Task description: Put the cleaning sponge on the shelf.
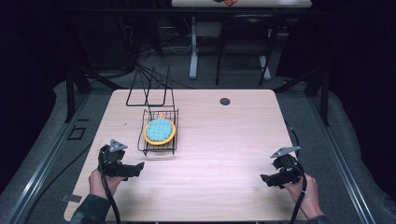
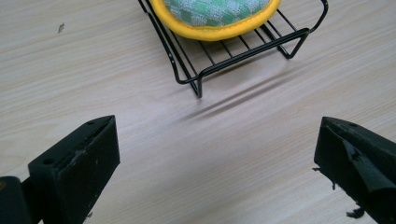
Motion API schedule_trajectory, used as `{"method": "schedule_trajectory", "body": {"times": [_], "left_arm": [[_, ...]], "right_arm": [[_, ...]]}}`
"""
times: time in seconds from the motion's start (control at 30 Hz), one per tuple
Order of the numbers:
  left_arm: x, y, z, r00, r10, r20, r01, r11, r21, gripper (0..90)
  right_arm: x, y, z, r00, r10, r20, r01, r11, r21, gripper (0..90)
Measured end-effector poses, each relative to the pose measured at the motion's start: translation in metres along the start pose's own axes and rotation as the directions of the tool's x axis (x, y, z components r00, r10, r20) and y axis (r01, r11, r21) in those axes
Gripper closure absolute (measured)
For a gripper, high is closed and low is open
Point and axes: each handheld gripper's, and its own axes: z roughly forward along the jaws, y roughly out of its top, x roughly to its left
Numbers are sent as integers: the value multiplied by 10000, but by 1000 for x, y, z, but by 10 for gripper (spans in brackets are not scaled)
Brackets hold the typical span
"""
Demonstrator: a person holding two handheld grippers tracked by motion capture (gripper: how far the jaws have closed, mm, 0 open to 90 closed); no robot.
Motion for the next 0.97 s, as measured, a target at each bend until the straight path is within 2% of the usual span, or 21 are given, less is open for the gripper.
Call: {"method": "schedule_trajectory", "body": {"times": [0.2,0.4,0.5,0.57,0.7,0.9,0.97], "left_arm": [[2,-7,1,10000,19,5,-19,9997,248,2],[3,-18,10,9997,98,212,-116,9961,869,1],[3,-20,12,9996,144,237,-166,9954,942,1],[4,-20,13,9996,151,234,-172,9956,917,1],[8,-18,7,10000,22,-42,-20,9989,467,1],[13,-20,9,10000,-42,-40,45,9980,626,1],[13,-19,8,9999,-70,-81,74,9985,540,1]], "right_arm": [[1,0,0,10000,-25,13,25,10000,-5,136],[1,0,0,10000,-20,52,20,10000,7,136],[1,0,1,10000,-8,46,8,10000,21,136],[1,0,0,10000,-48,35,48,10000,51,136],[0,1,0,9999,16,147,-18,10000,86,136],[-1,0,-1,9999,129,66,-129,9999,-69,136],[-1,1,-2,9999,119,35,-119,9999,-98,136]]}}
